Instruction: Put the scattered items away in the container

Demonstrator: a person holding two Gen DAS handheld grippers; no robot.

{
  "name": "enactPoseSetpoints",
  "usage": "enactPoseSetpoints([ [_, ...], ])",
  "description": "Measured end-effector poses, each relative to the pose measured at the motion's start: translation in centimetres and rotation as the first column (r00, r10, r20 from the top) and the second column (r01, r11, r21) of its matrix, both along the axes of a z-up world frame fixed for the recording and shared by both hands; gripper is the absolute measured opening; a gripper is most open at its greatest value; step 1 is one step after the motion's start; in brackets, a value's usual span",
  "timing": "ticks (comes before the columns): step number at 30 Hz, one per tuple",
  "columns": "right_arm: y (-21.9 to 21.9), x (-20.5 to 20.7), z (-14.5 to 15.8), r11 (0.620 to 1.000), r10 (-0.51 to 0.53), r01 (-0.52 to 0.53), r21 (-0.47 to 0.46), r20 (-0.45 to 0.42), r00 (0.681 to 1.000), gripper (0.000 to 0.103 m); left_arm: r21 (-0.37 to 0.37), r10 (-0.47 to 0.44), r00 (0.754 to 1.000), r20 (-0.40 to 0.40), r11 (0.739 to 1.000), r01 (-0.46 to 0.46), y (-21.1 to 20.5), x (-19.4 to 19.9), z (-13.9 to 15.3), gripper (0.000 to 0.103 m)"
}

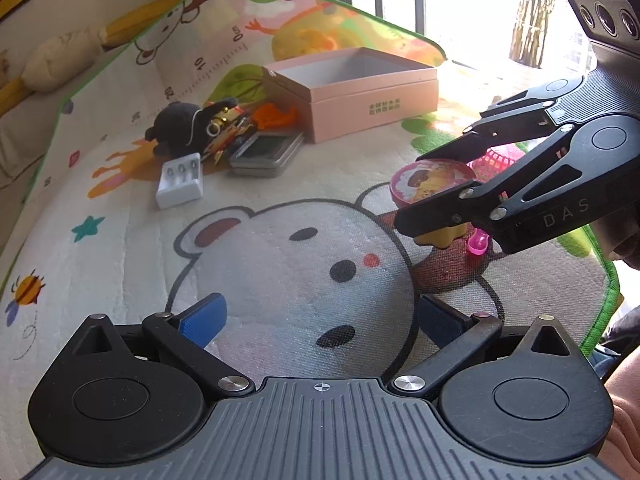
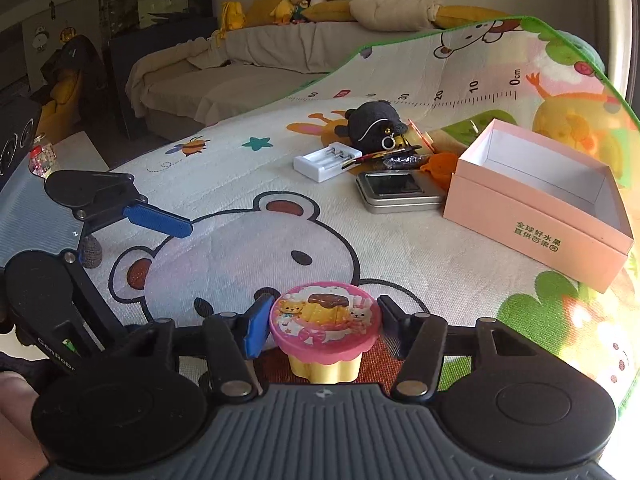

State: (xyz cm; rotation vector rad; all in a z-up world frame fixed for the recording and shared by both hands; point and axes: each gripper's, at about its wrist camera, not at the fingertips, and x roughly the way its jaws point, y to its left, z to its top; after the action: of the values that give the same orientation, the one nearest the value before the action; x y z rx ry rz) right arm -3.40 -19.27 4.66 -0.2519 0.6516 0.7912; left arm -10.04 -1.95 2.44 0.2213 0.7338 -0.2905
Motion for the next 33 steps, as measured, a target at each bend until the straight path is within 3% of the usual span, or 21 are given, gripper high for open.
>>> enactPoseSetpoints([
  [3,0.8,0.4,-0.3,0.999,0.012,-0.013,0.043,0.022,1.0,0.056,-0.002,-0.018,1.0,0.005,1.0,0.018,-0.3,-0.1,0.0,0.103],
  [8,0.8,-0.1,-1.2,1.0,-0.005,0.005,0.018,0.007,1.0,0.058,-0.007,-0.056,0.998,0.008,0.998,0.056,-0.8,-0.5,-0.2,0.103],
  [11,-2.3,-1.8,0.0,0.997,-0.064,0.062,0.042,0.05,0.997,0.07,-0.016,-0.062,0.998,0.004,0.998,0.062,-1.1,-0.3,-0.5,0.103],
  [14,-6.8,-3.2,0.7,0.985,-0.161,0.158,0.066,0.045,0.986,0.07,-0.026,-0.073,0.997,0.001,0.997,0.073,-1.6,0.2,-0.6,0.103],
  [21,-13.6,-1.6,-1.2,0.944,-0.289,0.314,0.103,-0.202,0.936,0.07,-0.045,-0.096,0.995,0.02,0.994,0.097,-3.2,0.9,-0.3,0.103],
  [23,-13.3,-0.4,-1.7,0.939,-0.312,0.332,0.088,-0.182,0.932,0.07,-0.04,-0.103,0.994,0.027,0.994,0.104,-3.4,0.6,-0.1,0.103],
  [30,-10.5,4.2,-2.0,0.906,-0.423,0.422,0.033,0.027,0.906,0.07,-0.029,-0.056,0.998,0.02,0.998,0.057,-2.6,0.5,-0.1,0.103],
  [33,-10.6,3.4,-1.0,0.896,-0.442,0.439,0.063,0.032,0.896,0.071,-0.044,-0.044,0.999,0.013,0.998,0.044,-2.1,0.6,-0.1,0.103],
])
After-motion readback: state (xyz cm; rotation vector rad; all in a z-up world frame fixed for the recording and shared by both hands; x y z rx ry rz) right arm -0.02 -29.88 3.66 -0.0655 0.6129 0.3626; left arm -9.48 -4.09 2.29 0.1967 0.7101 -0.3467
